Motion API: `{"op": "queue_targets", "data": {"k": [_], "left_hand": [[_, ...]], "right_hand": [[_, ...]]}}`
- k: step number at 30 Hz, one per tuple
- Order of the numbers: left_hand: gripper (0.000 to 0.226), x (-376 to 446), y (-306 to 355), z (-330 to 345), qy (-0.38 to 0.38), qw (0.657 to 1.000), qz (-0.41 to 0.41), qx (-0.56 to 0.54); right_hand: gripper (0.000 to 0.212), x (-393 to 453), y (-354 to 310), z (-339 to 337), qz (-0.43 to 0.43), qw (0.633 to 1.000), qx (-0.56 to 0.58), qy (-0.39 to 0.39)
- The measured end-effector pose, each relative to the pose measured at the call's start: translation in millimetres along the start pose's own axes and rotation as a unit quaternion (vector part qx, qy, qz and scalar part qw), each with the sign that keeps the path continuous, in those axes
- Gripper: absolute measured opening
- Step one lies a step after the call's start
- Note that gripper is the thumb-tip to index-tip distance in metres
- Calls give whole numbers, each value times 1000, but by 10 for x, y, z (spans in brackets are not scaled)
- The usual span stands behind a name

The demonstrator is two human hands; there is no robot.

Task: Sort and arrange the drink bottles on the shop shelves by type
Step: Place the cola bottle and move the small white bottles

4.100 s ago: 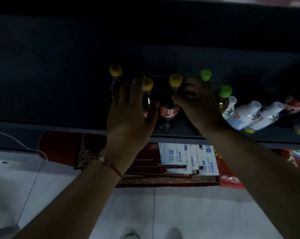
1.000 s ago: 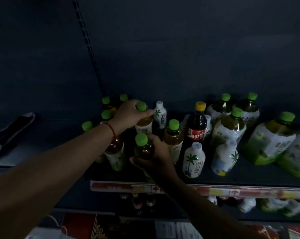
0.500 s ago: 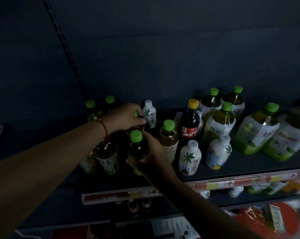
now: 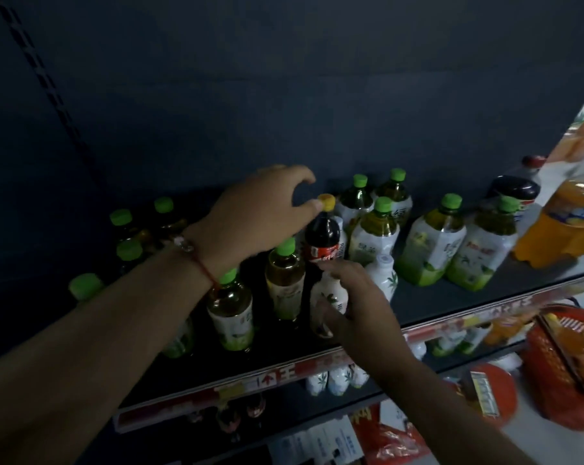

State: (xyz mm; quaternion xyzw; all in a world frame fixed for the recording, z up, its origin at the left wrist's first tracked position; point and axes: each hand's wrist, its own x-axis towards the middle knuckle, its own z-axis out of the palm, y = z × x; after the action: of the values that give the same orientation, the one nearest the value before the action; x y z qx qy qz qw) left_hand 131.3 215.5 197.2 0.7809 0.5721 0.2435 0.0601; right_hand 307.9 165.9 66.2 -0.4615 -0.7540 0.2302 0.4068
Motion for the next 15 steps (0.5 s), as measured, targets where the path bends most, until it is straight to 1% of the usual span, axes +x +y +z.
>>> {"op": "queue_targets", "data": {"k": [2, 4, 5, 6, 8, 9, 10, 13, 14, 15], "left_hand": [[61, 198, 189, 195, -44, 999, -20, 6], [73, 438, 277, 437, -98, 993, -66, 19], [73, 554, 278, 565, -111, 989, -90, 24], [68, 664, 255, 692, -114, 986, -116, 26], [48, 830, 222, 893, -102, 979, -173, 11], [42, 896, 204, 964, -89, 976, -197, -7], [41, 940, 209, 1010, -74, 973, -217, -29], [49, 979, 235, 1126, -24, 959, -271, -83], [45, 963, 258, 1176, -3, 953, -283, -111], [34, 934, 274, 1247, 15, 944, -297, -145]], "right_hand": [[35, 65, 140, -161, -3, 1000, -11, 15], [33, 145, 309, -323, -2, 999, -32, 32], [35, 192, 418, -399, 1, 998, -49, 37], [37, 245, 537, -470, 5, 997, -67, 37], [42, 348, 772, -585, 11, 995, -93, 15], [44, 384, 880, -630, 12, 995, -99, -2], [45, 407, 978, -667, 13, 995, -99, -19], [41, 408, 1197, -727, 15, 996, -69, -58], [38, 401, 1251, -736, 8, 996, -57, -68], [37, 399, 1295, -748, -3, 996, -52, -76]]}}
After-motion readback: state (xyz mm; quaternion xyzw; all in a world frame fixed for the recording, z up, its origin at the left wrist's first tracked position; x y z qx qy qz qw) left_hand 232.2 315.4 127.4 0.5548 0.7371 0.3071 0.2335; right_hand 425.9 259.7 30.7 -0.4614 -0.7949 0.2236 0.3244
